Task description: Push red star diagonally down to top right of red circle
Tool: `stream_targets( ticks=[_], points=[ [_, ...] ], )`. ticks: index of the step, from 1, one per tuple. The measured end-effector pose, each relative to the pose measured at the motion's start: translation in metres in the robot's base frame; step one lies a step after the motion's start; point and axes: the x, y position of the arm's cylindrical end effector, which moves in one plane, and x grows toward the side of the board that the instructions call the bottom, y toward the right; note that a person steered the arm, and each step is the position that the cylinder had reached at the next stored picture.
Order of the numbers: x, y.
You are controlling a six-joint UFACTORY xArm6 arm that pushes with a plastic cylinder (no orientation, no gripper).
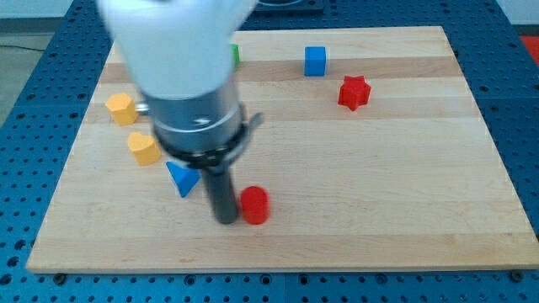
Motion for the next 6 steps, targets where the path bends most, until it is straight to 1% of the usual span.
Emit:
stream_targets(
  ticks=[2, 4, 5, 6],
  points=[
    [-0.029, 0.155],
    [-0.155, 0.124],
    [-0.184, 0.092],
    [-0.216, 0.125]
  ],
)
